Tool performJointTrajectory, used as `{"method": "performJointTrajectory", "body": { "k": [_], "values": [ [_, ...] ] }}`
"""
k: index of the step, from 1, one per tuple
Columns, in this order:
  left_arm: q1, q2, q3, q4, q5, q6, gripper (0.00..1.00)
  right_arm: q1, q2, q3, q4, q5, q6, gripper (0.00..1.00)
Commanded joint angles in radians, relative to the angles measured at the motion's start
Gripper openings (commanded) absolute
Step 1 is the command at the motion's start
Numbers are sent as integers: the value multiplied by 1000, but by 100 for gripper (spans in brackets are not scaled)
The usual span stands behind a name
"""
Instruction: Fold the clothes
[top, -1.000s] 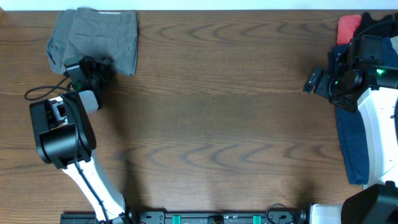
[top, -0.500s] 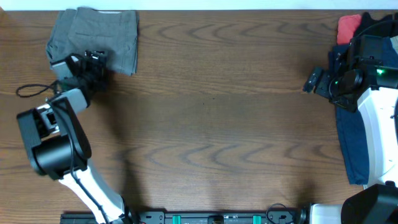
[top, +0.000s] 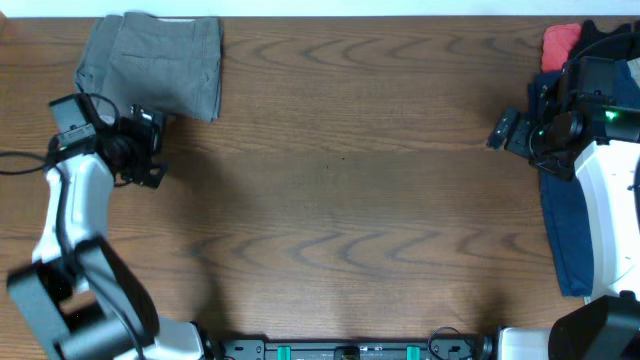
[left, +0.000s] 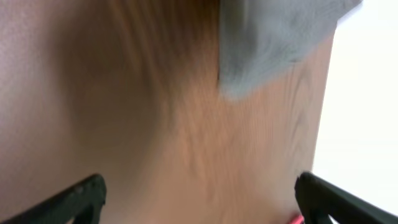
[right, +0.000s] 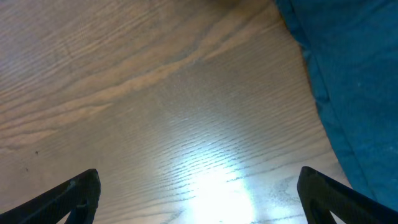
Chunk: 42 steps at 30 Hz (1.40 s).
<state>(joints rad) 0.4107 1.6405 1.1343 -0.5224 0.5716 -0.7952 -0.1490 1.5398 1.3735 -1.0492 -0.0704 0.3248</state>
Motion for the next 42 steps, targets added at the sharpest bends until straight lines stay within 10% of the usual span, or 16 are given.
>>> {"method": "performJointTrajectory", "body": {
  "k": [1, 14, 42],
  "values": [
    [0, -97, -4, -126, -3, 254, 91, 1, -2, 5, 2, 10, -4, 99],
    [-2, -459, -79, -547, -6, 642, 92, 2, -2, 5, 2, 10, -4, 99],
    [-5, -627, -121, -624, -12, 645, 98, 2, -2, 5, 2, 10, -4, 99]
  ]
}}
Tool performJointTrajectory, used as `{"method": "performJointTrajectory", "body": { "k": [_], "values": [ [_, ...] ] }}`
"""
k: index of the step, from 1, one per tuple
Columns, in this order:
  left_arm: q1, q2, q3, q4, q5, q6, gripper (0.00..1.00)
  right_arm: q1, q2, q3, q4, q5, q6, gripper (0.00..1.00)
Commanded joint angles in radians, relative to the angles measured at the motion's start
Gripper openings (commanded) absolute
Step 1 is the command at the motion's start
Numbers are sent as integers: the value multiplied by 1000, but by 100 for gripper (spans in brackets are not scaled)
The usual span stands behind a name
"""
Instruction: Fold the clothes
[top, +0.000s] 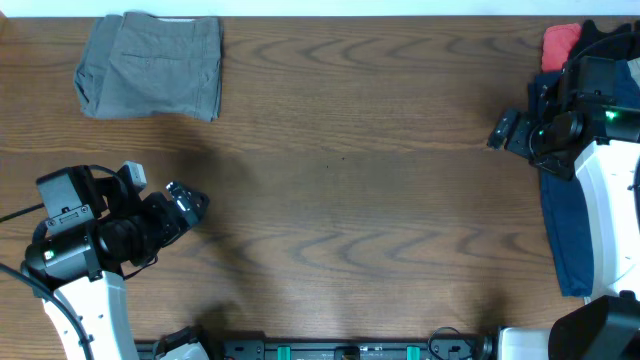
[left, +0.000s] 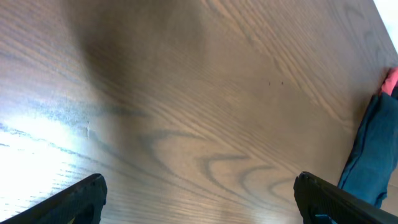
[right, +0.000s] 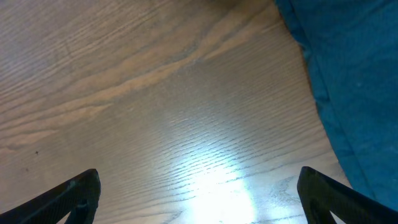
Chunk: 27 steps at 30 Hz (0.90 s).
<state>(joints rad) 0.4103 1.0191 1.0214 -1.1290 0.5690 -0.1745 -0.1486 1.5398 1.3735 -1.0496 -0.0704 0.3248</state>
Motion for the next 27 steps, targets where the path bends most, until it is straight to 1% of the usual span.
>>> {"method": "performJointTrajectory", "body": {
  "k": [1, 4, 6, 9, 11, 13, 15, 19, 27],
  "values": [
    [-7, -12, -8, -20, -20, 24, 98, 1, -2, 5, 2, 10, -4, 99],
    [-33, -39, -18, -15, -23, 24, 98, 1, -2, 5, 2, 10, -4, 99],
    [-85, -81, -39, 15, -31, 24, 98, 1, -2, 5, 2, 10, -4, 99],
    [-200, -164, -100, 134, -71, 25, 98, 1, -2, 5, 2, 10, -4, 99],
    [-311, -252, -174, 270, -156, 25, 98, 1, -2, 5, 2, 10, -4, 99],
    [-375, -325, -225, 331, -218, 25, 98, 1, -2, 5, 2, 10, -4, 99],
    [-413, -399, -261, 326, -246, 25, 98, 1, -2, 5, 2, 10, -4, 99],
    [-428, -504, -278, 254, -253, 25, 98, 1, -2, 5, 2, 10, -4, 99],
    [-430, -606, -298, 288, -354, 26, 98, 1, -2, 5, 2, 10, -4, 99]
  ]
}}
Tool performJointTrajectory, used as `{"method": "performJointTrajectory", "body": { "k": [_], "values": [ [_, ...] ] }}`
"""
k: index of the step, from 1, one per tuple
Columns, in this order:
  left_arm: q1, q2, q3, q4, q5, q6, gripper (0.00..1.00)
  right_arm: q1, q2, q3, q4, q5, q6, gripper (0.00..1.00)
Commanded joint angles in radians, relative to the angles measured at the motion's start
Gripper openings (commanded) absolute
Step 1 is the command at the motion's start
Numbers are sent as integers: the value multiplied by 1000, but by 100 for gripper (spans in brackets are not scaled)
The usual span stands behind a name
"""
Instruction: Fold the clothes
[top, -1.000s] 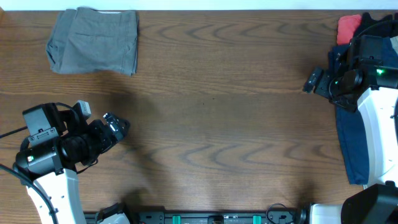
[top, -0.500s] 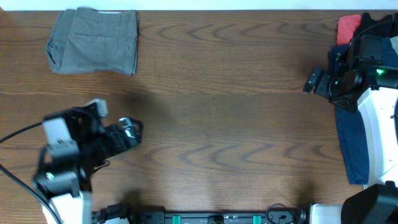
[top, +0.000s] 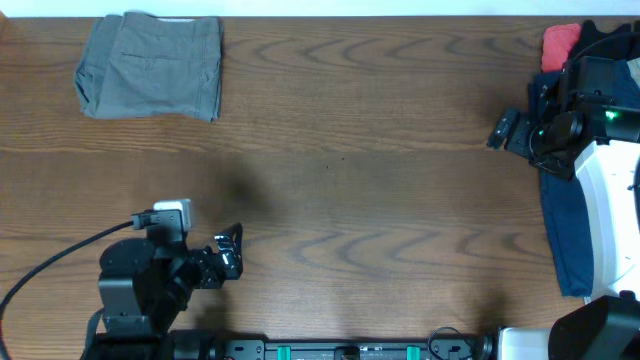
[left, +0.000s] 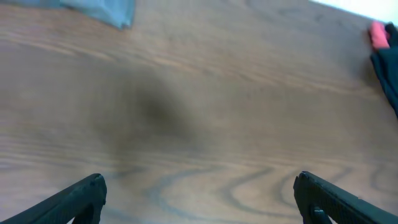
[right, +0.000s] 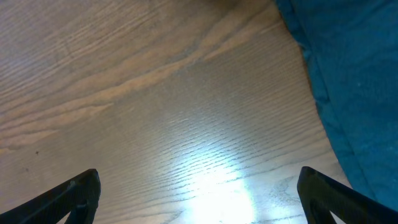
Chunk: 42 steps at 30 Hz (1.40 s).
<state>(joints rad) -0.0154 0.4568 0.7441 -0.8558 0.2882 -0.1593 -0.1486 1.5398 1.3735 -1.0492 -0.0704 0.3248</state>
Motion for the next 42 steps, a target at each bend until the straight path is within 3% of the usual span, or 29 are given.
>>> {"method": "performJointTrajectory", "body": {
  "k": [1, 7, 16, 21, 33, 42],
  "values": [
    [-4, -60, -31, 23, -86, 18, 98, 1, -2, 5, 2, 10, -4, 99],
    [-4, -182, -194, 174, -83, 61, 98, 1, -2, 5, 2, 11, -4, 99],
    [-4, -314, -467, 563, -13, 67, 98, 1, -2, 5, 2, 10, -4, 99],
    [-4, -358, -557, 700, -13, 133, 98, 1, -2, 5, 2, 10, -4, 99],
    [-3, -455, -688, 795, -12, 195, 98, 1, -2, 5, 2, 10, -4, 99],
    [-3, -455, -740, 813, -13, 325, 98, 1, -2, 5, 2, 11, -4, 99]
  ]
}}
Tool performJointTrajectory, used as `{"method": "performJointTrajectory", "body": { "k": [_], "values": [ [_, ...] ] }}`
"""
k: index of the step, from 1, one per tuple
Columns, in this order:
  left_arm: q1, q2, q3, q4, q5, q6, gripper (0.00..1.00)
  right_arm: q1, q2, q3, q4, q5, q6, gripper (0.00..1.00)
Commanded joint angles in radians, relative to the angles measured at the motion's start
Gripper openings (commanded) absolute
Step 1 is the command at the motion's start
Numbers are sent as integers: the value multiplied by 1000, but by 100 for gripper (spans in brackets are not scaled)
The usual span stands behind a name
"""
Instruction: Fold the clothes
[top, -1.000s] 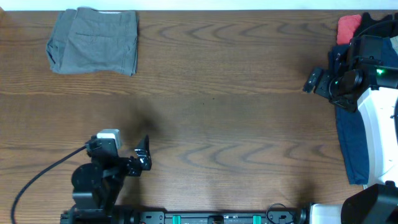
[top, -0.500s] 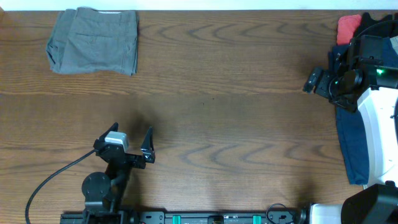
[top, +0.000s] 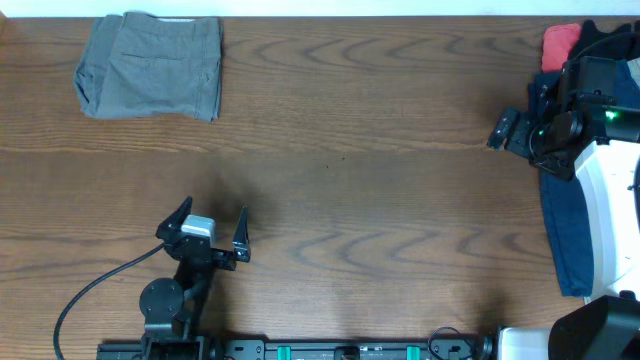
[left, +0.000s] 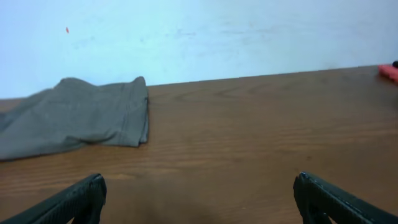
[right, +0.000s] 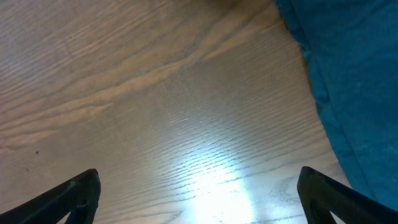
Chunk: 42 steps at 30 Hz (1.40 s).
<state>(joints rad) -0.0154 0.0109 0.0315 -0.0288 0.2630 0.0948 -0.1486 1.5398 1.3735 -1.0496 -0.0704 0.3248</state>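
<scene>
A folded grey garment (top: 150, 65) lies at the table's far left corner; the left wrist view looks level across the table at the grey garment (left: 74, 118). My left gripper (top: 210, 232) sits open and empty low at the front edge, far from it, its fingertips (left: 81, 198) wide apart. A dark blue garment (top: 563, 225) lies spread along the right edge, partly under the right arm. My right gripper (top: 503, 130) hovers open and empty just left of the blue garment (right: 351, 81).
A red cloth (top: 560, 40) sits at the far right corner above the blue garment, also glimpsed as a red cloth (left: 389, 71). A white wall (left: 199, 37) rises behind the table's far edge. The wooden table (top: 360, 180) stretches between the two garments.
My left arm has drawn back to the front edge. Its camera, which looked down at the table, now looks level toward the grey garment. The right arm has not moved.
My left gripper was open right beside the folded grey garment at the far left. Then it was at the left front, then lower near the front edge, and now rests retracted there. The grey garment stayed folded in place. The right gripper held still by the blue garment throughout.
</scene>
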Motion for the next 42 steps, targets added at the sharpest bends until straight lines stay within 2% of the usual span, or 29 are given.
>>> {"method": "performJointTrajectory", "body": {
  "k": [1, 7, 12, 22, 42],
  "values": [
    [-3, -10, -28, -15, 10, 83, 98, 1, -2, 5, 2, 10, -4, 99],
    [-3, -10, -28, -19, -70, 83, 98, 1, -2, 5, 2, 10, -4, 99],
    [-3, -10, -28, -34, -171, -22, 98, 1, -2, 5, 2, 11, -4, 99],
    [44, -10, -27, -33, -171, -25, 98, 1, -2, 5, 2, 10, -4, 99],
    [44, -7, -27, -33, -171, -25, 98, -1, -2, 5, 2, 13, -4, 99]
  ]
}}
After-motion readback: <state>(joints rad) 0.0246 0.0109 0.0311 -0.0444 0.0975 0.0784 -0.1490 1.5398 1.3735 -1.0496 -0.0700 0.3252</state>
